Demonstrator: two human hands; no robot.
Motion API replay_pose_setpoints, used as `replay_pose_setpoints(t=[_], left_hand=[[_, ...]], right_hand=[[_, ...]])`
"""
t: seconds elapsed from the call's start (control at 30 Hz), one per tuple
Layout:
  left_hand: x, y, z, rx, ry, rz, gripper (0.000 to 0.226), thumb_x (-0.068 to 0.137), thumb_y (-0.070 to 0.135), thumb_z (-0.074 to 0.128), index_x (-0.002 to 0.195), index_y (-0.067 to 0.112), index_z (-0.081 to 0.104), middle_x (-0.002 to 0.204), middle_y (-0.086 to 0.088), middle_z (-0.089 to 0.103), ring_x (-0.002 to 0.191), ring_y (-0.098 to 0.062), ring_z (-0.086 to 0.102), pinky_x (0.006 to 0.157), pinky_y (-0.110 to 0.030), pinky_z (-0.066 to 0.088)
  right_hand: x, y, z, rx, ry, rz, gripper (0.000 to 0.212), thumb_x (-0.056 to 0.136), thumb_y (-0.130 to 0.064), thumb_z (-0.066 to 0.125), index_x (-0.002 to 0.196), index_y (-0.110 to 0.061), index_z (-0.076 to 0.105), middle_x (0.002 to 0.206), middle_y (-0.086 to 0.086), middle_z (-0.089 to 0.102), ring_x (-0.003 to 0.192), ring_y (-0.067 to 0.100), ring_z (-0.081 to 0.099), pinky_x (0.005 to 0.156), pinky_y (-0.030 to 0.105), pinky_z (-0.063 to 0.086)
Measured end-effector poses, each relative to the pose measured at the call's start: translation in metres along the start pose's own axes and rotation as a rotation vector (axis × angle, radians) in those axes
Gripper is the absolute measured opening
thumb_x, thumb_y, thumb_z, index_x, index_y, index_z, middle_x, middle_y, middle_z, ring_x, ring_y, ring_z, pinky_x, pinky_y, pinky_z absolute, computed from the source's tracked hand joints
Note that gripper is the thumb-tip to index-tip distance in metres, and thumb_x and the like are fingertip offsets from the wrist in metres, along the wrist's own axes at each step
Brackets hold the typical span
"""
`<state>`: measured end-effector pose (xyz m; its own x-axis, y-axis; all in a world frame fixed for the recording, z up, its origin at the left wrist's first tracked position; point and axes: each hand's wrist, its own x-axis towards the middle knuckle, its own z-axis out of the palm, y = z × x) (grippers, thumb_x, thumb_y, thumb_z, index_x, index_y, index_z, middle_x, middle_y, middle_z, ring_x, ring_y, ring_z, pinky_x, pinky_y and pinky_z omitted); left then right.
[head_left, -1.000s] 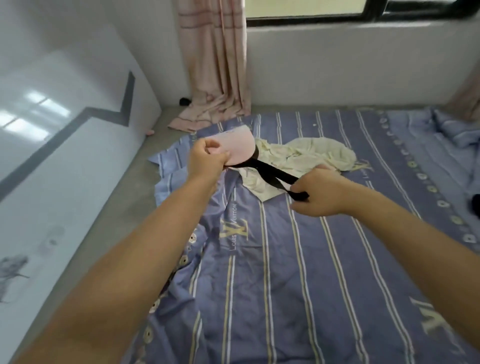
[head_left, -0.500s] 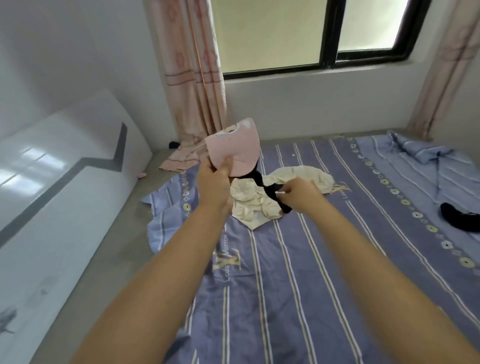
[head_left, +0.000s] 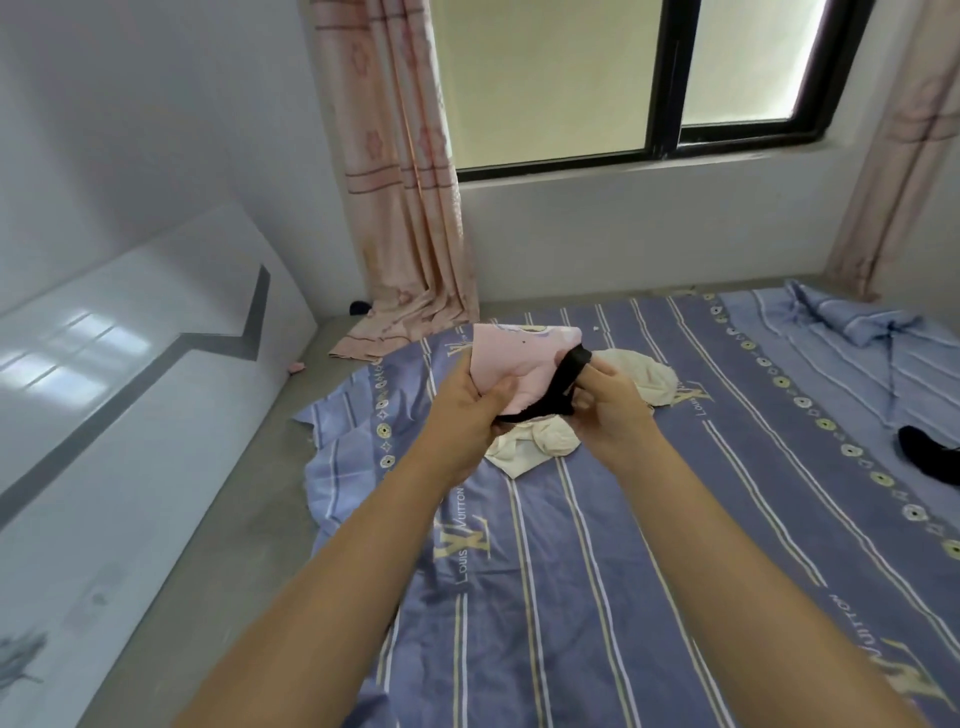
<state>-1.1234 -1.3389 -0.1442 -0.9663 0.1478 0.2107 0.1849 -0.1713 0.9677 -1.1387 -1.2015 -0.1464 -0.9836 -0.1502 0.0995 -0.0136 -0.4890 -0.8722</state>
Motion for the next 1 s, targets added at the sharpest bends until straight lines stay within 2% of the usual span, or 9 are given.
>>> replay_pose_setpoints(t=[0.1, 0.23, 0.33, 0.4, 0.47, 0.63, 0.8, 0.9, 1.0], left_hand=[[-0.003, -0.001, -0.012, 0.002, -0.131, -0.143, 0.031, 0.092, -0.007, 0.036, 0.096, 0.02, 0.051, 0.083, -0.004, 0.056, 0.064, -0.009, 0.054, 0.049, -0.015, 0.045], [-0.011, -0.009, -0.025, 0.226, -0.234, -0.28, 0.036, 0.092, -0.008, 0.036, 0.093, 0.024, 0.051, 0.082, -0.007, 0.052, 0.079, -0.025, 0.045, 0.063, -0.03, 0.037], [-0.014, -0.014, -0.027, 0.144, -0.104, -0.239, 0.036, 0.093, -0.007, 0.034, 0.091, 0.025, 0.051, 0.083, -0.005, 0.054, 0.081, -0.025, 0.048, 0.063, -0.031, 0.042], [-0.015, -0.014, -0.027, -0.005, -0.047, -0.235, 0.031, 0.093, -0.007, 0.033, 0.096, 0.019, 0.05, 0.086, -0.002, 0.057, 0.074, -0.015, 0.056, 0.059, -0.026, 0.053], [-0.014, -0.015, -0.029, -0.134, 0.056, -0.202, 0.025, 0.094, -0.003, 0.032, 0.106, 0.014, 0.045, 0.089, -0.001, 0.058, 0.076, -0.012, 0.057, 0.059, -0.02, 0.056], [-0.025, -0.008, -0.052, 0.097, 0.21, -0.173, 0.026, 0.096, 0.009, 0.035, 0.122, 0.01, 0.038, 0.098, 0.0, 0.054, 0.082, -0.007, 0.054, 0.064, -0.018, 0.053], [-0.085, 0.004, -0.103, 0.203, 0.501, -0.174, 0.016, 0.09, 0.0, 0.047, 0.102, 0.012, 0.049, 0.081, 0.003, 0.055, 0.071, -0.008, 0.051, 0.062, -0.018, 0.045], [-0.159, 0.001, -0.132, 0.305, 0.71, -0.239, 0.023, 0.086, -0.004, 0.053, 0.109, 0.0, 0.055, 0.078, -0.001, 0.058, 0.071, -0.013, 0.053, 0.068, -0.024, 0.044], [-0.249, -0.005, -0.147, 0.316, 1.012, -0.362, 0.028, 0.084, -0.003, 0.056, 0.112, -0.001, 0.055, 0.09, -0.009, 0.06, 0.08, -0.02, 0.055, 0.074, -0.03, 0.046]], right_hand=[[0.001, 0.002, -0.004, 0.034, 0.027, -0.008, 0.044, 0.091, 0.0, 0.036, 0.058, -0.013, 0.062, 0.028, -0.008, 0.052, 0.03, -0.002, 0.05, 0.036, 0.008, 0.039], [0.005, 0.0, -0.006, -0.157, 0.067, 0.077, 0.033, 0.089, -0.006, 0.043, 0.058, -0.012, 0.052, 0.035, -0.006, 0.053, 0.034, 0.003, 0.044, 0.039, 0.015, 0.037], [0.007, 0.002, 0.001, -0.388, 0.105, 0.012, 0.034, 0.087, 0.002, 0.047, 0.056, -0.012, 0.051, 0.043, -0.004, 0.054, 0.041, 0.004, 0.047, 0.044, 0.013, 0.04], [0.006, 0.004, 0.007, -0.274, 0.158, -0.028, 0.033, 0.089, -0.001, 0.045, 0.059, -0.012, 0.052, 0.038, -0.009, 0.058, 0.038, -0.001, 0.051, 0.041, 0.009, 0.042], [0.004, 0.006, 0.014, -0.208, 0.181, -0.089, 0.029, 0.091, -0.006, 0.045, 0.065, -0.016, 0.053, 0.048, -0.011, 0.061, 0.043, -0.001, 0.054, 0.041, 0.009, 0.044], [0.01, 0.019, 0.039, -0.595, 0.104, -0.113, 0.011, 0.084, -0.003, 0.056, 0.087, -0.013, 0.06, 0.085, 0.01, 0.06, 0.077, 0.019, 0.056, 0.065, 0.026, 0.049], [0.009, 0.056, 0.082, -0.828, -0.261, 0.005, 0.014, 0.086, -0.007, 0.056, 0.097, -0.007, 0.063, 0.072, -0.002, 0.058, 0.066, 0.014, 0.053, 0.059, 0.022, 0.045], [-0.014, 0.106, 0.124, -0.952, -0.544, 0.023, 0.019, 0.088, -0.012, 0.053, 0.104, -0.004, 0.061, 0.084, 0.009, 0.061, 0.077, 0.024, 0.056, 0.066, 0.033, 0.048], [-0.06, 0.159, 0.171, -1.056, -0.87, 0.025, 0.024, 0.091, -0.018, 0.048, 0.105, -0.003, 0.06, 0.097, 0.022, 0.068, 0.089, 0.035, 0.062, 0.079, 0.042, 0.049]])
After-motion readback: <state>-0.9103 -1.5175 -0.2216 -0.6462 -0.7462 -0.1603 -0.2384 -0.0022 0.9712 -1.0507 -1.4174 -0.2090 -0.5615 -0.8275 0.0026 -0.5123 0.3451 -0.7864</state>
